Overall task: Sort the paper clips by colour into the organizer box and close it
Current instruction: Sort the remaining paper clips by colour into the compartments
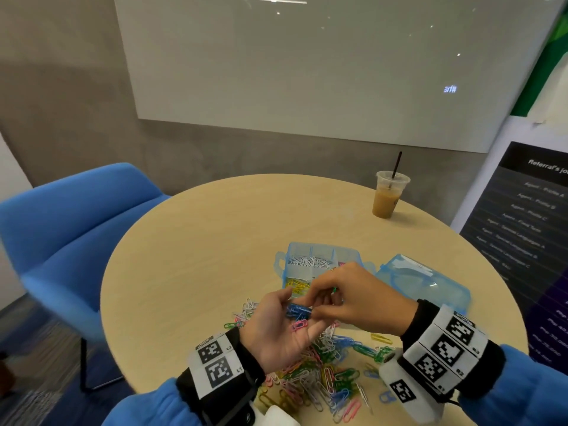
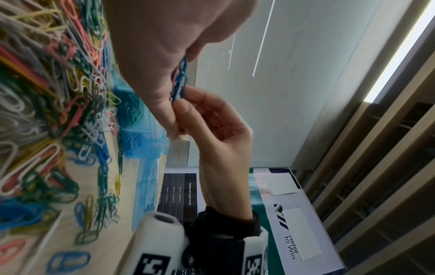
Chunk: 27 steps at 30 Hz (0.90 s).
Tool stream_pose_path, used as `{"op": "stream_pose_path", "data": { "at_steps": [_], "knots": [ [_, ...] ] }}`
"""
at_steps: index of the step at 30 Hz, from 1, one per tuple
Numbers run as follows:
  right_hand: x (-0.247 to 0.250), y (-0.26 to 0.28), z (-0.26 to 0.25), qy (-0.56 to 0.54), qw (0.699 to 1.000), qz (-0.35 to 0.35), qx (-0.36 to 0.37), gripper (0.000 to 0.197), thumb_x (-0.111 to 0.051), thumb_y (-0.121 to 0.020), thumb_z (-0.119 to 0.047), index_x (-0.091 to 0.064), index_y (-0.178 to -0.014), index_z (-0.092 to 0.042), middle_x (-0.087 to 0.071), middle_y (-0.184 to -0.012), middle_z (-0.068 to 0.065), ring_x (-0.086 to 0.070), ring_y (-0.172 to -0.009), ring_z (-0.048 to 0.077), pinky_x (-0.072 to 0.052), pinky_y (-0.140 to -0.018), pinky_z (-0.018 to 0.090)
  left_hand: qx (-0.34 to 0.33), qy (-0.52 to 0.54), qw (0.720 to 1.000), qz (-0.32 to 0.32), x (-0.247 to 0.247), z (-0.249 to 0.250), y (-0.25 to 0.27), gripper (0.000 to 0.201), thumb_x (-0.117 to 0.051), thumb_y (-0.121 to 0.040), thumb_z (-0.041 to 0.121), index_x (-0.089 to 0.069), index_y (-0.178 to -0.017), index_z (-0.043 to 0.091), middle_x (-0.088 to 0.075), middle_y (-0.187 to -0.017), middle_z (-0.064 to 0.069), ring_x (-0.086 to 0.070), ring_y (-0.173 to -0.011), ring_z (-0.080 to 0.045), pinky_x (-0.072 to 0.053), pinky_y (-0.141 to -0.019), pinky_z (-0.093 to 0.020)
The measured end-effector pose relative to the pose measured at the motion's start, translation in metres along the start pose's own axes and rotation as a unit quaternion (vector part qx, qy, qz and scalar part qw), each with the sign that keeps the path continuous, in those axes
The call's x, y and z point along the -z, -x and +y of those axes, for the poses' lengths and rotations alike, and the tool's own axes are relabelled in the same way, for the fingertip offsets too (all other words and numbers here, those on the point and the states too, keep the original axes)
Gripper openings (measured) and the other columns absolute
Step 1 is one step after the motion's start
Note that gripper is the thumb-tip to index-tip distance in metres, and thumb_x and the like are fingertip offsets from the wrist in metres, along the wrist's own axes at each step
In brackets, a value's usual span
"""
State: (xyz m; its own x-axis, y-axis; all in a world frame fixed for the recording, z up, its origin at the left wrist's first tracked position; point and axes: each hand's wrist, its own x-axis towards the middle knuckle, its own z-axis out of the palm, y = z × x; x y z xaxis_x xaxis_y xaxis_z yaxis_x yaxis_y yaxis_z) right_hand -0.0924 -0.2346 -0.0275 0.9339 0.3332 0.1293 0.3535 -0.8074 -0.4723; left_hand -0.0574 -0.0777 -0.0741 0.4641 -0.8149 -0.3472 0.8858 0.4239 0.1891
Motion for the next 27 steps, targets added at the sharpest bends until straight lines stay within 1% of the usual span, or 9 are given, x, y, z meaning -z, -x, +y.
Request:
{"op": "stream_pose_path", "data": {
  "at_steps": [6,9,13,15,17,19,21,23,27],
  "knots": [
    [0.004,-0.005,0.001,-0.038,0.999,0.016,-0.019,0.009,-0.08,-0.079,-0.023,-0.077,-0.086,-0.018,-0.071,-0.078,-0.011,-0.065,-0.075,-0.001,-0.045,-0.066,0.009,-0.021,-0.031,0.999,0.02,0.001,0.011,0.002,0.06,-0.026,-0.104,0.035,-0.05,-0.129,-0.014,-0.055,-0.124,-0.028,-0.054,-0.109,-0.033,-0.045,-0.096,-0.042],
    [0.004,-0.006,0.002,-0.048,0.998,0.018,-0.029,0.006,-0.079,-0.08,-0.021,-0.077,-0.085,-0.018,-0.072,-0.078,-0.011,-0.065,-0.074,0.0,-0.046,-0.066,0.01,-0.026,-0.015,0.999,0.031,0.0,0.013,0.004,0.048,-0.027,-0.104,0.035,-0.047,-0.126,-0.003,-0.047,-0.134,-0.023,-0.049,-0.116,-0.03,-0.041,-0.101,-0.035],
    [0.004,-0.006,0.001,-0.087,0.995,0.01,-0.037,0.003,-0.075,-0.084,-0.017,-0.076,-0.086,-0.018,-0.073,-0.082,-0.006,-0.066,-0.076,0.003,-0.047,-0.068,0.014,-0.037,-0.01,0.998,0.039,0.003,0.016,0.002,0.054,-0.026,-0.105,0.034,-0.049,-0.125,-0.01,-0.043,-0.131,-0.02,-0.041,-0.114,-0.024,-0.04,-0.104,-0.034],
    [0.005,-0.007,0.002,-0.097,0.994,0.003,-0.041,0.004,-0.072,-0.086,-0.017,-0.077,-0.087,-0.018,-0.074,-0.083,-0.005,-0.067,-0.078,0.005,-0.05,-0.069,0.018,-0.042,-0.032,0.998,0.038,0.002,0.016,0.003,0.058,-0.025,-0.105,0.032,-0.049,-0.124,-0.018,-0.046,-0.138,-0.025,-0.049,-0.111,-0.028,-0.045,-0.097,-0.042],
    [0.007,-0.009,0.003,-0.099,0.994,0.005,-0.043,0.006,-0.071,-0.087,-0.017,-0.077,-0.089,-0.018,-0.074,-0.083,-0.002,-0.067,-0.078,0.008,-0.053,-0.071,0.023,-0.03,-0.026,0.999,0.021,0.001,0.016,0.004,0.06,-0.028,-0.104,0.03,-0.053,-0.116,-0.023,-0.05,-0.132,-0.033,-0.056,-0.105,-0.036,-0.047,-0.08,-0.059],
    [0.008,-0.011,0.004,-0.093,0.995,0.01,-0.044,0.007,-0.07,-0.088,-0.017,-0.077,-0.09,-0.017,-0.074,-0.083,-0.001,-0.067,-0.078,0.009,-0.055,-0.073,0.027,-0.023,-0.019,1.0,0.007,0.001,0.016,0.005,0.063,-0.03,-0.104,0.028,-0.062,-0.096,-0.025,-0.057,-0.118,-0.038,-0.058,-0.102,-0.04,-0.047,-0.073,-0.063],
    [0.009,-0.012,0.006,-0.087,0.995,0.013,-0.048,0.007,-0.069,-0.088,-0.015,-0.076,-0.09,-0.017,-0.074,-0.083,-0.001,-0.068,-0.077,0.01,-0.056,-0.073,0.03,-0.024,-0.02,0.999,0.008,0.002,0.017,0.003,0.063,-0.031,-0.104,0.027,-0.063,-0.089,-0.025,-0.06,-0.111,-0.039,-0.063,-0.095,-0.043,-0.049,-0.071,-0.061],
    [0.011,-0.012,0.007,-0.093,0.994,0.011,-0.056,0.007,-0.068,-0.089,-0.014,-0.075,-0.09,-0.015,-0.073,-0.081,0.001,-0.067,-0.075,0.011,-0.056,-0.072,0.033,-0.031,-0.023,0.999,0.017,0.003,0.018,0.001,0.057,-0.032,-0.105,0.026,-0.06,-0.099,-0.023,-0.061,-0.108,-0.038,-0.069,-0.086,-0.045,-0.052,-0.07,-0.058],
    [0.017,-0.011,0.008,-0.119,0.99,0.034,-0.064,0.007,-0.066,-0.09,-0.012,-0.073,-0.09,-0.014,-0.071,-0.077,-0.004,-0.065,-0.07,0.006,-0.055,-0.069,0.032,-0.034,0.003,0.999,0.024,0.004,0.019,0.0,0.05,-0.032,-0.105,0.026,-0.051,-0.122,-0.017,-0.059,-0.118,-0.037,-0.057,-0.114,-0.048,-0.049,-0.074,-0.062]
  ]
}}
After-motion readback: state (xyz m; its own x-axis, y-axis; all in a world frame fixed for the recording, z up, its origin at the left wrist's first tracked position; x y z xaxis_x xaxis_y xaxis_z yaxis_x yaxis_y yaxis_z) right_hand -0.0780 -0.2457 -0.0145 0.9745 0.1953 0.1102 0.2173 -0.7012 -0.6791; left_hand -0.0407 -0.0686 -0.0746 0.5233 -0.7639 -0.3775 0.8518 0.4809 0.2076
